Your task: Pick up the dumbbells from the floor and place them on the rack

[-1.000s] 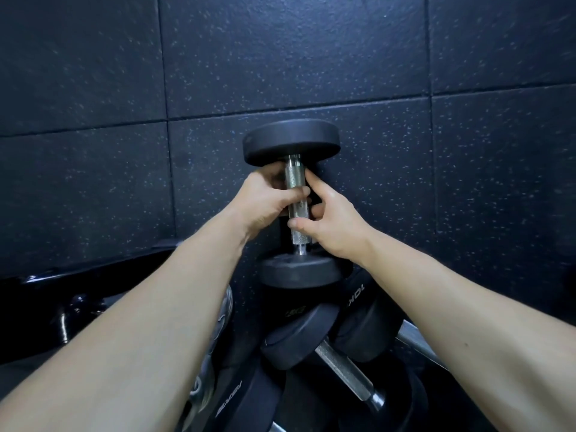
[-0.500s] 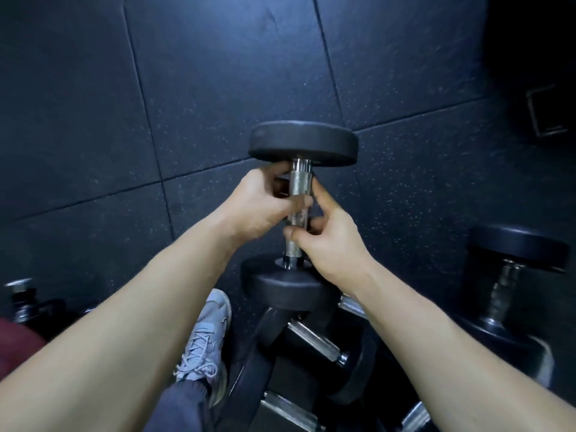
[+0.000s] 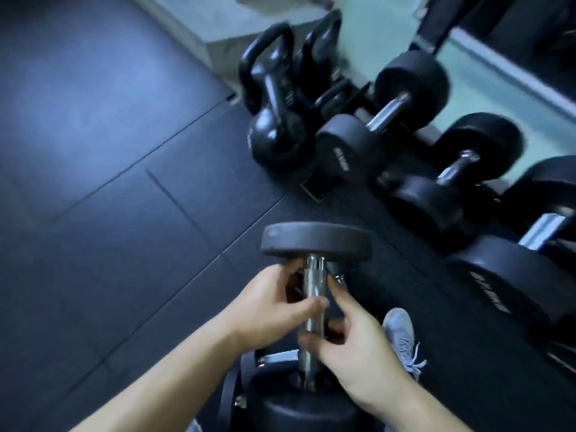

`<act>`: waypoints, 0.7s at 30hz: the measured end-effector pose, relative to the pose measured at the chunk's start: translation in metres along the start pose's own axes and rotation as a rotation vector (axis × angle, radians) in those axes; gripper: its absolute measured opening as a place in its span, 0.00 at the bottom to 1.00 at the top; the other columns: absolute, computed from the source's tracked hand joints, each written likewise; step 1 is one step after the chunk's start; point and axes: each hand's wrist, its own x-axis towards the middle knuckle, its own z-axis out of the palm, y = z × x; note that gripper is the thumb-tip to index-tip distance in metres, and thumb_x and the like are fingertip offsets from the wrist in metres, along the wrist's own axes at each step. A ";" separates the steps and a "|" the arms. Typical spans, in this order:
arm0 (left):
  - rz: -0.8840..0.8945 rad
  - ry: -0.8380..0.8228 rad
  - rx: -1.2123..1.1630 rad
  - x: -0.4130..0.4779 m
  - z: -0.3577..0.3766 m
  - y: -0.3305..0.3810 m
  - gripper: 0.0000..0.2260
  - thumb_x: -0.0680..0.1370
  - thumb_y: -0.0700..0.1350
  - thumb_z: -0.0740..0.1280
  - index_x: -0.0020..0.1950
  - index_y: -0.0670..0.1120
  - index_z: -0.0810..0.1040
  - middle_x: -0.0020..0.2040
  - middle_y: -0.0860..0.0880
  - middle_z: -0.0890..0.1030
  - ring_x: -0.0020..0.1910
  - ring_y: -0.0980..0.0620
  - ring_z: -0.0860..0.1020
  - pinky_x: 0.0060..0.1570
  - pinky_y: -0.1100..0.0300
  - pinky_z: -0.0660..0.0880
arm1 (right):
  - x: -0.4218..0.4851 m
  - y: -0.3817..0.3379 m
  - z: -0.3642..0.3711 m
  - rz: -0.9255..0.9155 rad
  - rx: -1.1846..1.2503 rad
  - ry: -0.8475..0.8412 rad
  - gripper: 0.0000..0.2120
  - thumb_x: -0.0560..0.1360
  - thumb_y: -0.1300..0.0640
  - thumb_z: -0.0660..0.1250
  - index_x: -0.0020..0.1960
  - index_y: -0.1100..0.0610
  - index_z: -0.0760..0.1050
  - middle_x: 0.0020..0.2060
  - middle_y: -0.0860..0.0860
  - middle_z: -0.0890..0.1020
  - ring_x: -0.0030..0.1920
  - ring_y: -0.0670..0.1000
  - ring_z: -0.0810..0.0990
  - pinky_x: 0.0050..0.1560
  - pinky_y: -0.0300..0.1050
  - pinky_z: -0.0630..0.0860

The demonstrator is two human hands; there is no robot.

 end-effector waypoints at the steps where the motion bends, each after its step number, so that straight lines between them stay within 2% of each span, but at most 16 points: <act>1: 0.024 -0.032 0.028 0.005 0.012 0.028 0.13 0.72 0.52 0.74 0.56 0.54 0.81 0.47 0.57 0.87 0.46 0.60 0.85 0.50 0.57 0.81 | -0.018 -0.013 -0.020 -0.014 0.016 0.050 0.40 0.74 0.68 0.74 0.74 0.34 0.68 0.57 0.45 0.87 0.56 0.50 0.87 0.61 0.57 0.82; 3: 0.078 -0.096 0.060 0.015 0.040 0.083 0.17 0.71 0.54 0.75 0.59 0.52 0.81 0.51 0.53 0.88 0.51 0.57 0.86 0.56 0.51 0.82 | -0.053 -0.036 -0.061 -0.039 0.042 0.155 0.39 0.74 0.69 0.74 0.75 0.37 0.69 0.59 0.44 0.87 0.59 0.47 0.86 0.63 0.51 0.81; 5: 0.128 -0.167 0.077 0.025 0.073 0.136 0.20 0.70 0.57 0.75 0.59 0.50 0.81 0.52 0.51 0.88 0.52 0.54 0.86 0.57 0.48 0.82 | -0.091 -0.058 -0.104 -0.056 0.075 0.252 0.39 0.74 0.69 0.75 0.75 0.39 0.69 0.59 0.41 0.86 0.59 0.45 0.85 0.62 0.43 0.79; 8: 0.187 -0.273 0.119 0.044 0.130 0.212 0.18 0.70 0.54 0.75 0.57 0.50 0.82 0.49 0.51 0.88 0.48 0.55 0.86 0.55 0.49 0.82 | -0.143 -0.086 -0.169 -0.089 0.097 0.391 0.36 0.73 0.70 0.75 0.71 0.38 0.72 0.54 0.38 0.87 0.55 0.40 0.86 0.55 0.33 0.79; 10: 0.254 -0.322 0.185 0.057 0.172 0.260 0.15 0.71 0.52 0.74 0.56 0.49 0.82 0.47 0.51 0.88 0.44 0.59 0.84 0.51 0.52 0.82 | -0.173 -0.095 -0.214 -0.086 0.125 0.497 0.33 0.73 0.70 0.76 0.65 0.38 0.74 0.51 0.36 0.88 0.52 0.38 0.86 0.52 0.29 0.77; 11: 0.280 -0.342 0.209 0.062 0.193 0.282 0.15 0.71 0.51 0.74 0.55 0.49 0.83 0.47 0.51 0.88 0.43 0.60 0.83 0.50 0.52 0.82 | -0.187 -0.097 -0.235 -0.069 0.127 0.529 0.32 0.73 0.69 0.76 0.64 0.37 0.74 0.51 0.36 0.88 0.53 0.37 0.86 0.54 0.30 0.77; 13: 0.302 -0.387 0.231 0.072 0.235 0.323 0.12 0.72 0.49 0.75 0.53 0.48 0.83 0.46 0.50 0.88 0.42 0.58 0.84 0.49 0.51 0.82 | -0.215 -0.104 -0.278 -0.042 0.110 0.581 0.33 0.74 0.66 0.76 0.67 0.36 0.73 0.52 0.39 0.88 0.55 0.40 0.86 0.60 0.37 0.78; 15: 0.301 -0.454 0.249 0.082 0.277 0.361 0.09 0.74 0.47 0.76 0.52 0.48 0.83 0.46 0.49 0.88 0.44 0.56 0.85 0.49 0.52 0.83 | -0.244 -0.110 -0.320 -0.007 0.133 0.637 0.36 0.73 0.65 0.77 0.72 0.37 0.70 0.50 0.43 0.89 0.52 0.43 0.87 0.58 0.38 0.80; 17: 0.347 -0.507 0.288 0.092 0.317 0.398 0.08 0.75 0.45 0.77 0.53 0.48 0.83 0.46 0.50 0.88 0.43 0.56 0.85 0.49 0.55 0.82 | -0.271 -0.116 -0.360 0.021 0.168 0.692 0.38 0.74 0.65 0.77 0.72 0.34 0.68 0.48 0.45 0.89 0.50 0.49 0.88 0.54 0.39 0.82; 19: 0.396 -0.556 0.307 0.103 0.355 0.432 0.07 0.75 0.43 0.77 0.52 0.48 0.82 0.45 0.52 0.87 0.41 0.61 0.82 0.47 0.61 0.81 | -0.294 -0.121 -0.398 0.040 0.169 0.732 0.37 0.74 0.65 0.75 0.69 0.32 0.69 0.47 0.47 0.89 0.50 0.54 0.88 0.54 0.47 0.84; 20: 0.405 -0.591 0.300 0.109 0.375 0.448 0.07 0.75 0.43 0.77 0.51 0.50 0.82 0.44 0.53 0.86 0.40 0.63 0.81 0.46 0.63 0.80 | -0.304 -0.122 -0.417 0.035 0.154 0.765 0.36 0.74 0.66 0.75 0.69 0.33 0.70 0.49 0.45 0.89 0.51 0.52 0.88 0.58 0.51 0.83; 21: 0.412 -0.631 0.292 0.115 0.394 0.464 0.08 0.75 0.45 0.77 0.52 0.52 0.82 0.44 0.55 0.86 0.41 0.63 0.81 0.47 0.64 0.80 | -0.313 -0.123 -0.435 0.021 0.139 0.810 0.34 0.73 0.66 0.75 0.67 0.33 0.71 0.52 0.42 0.89 0.54 0.47 0.88 0.61 0.49 0.81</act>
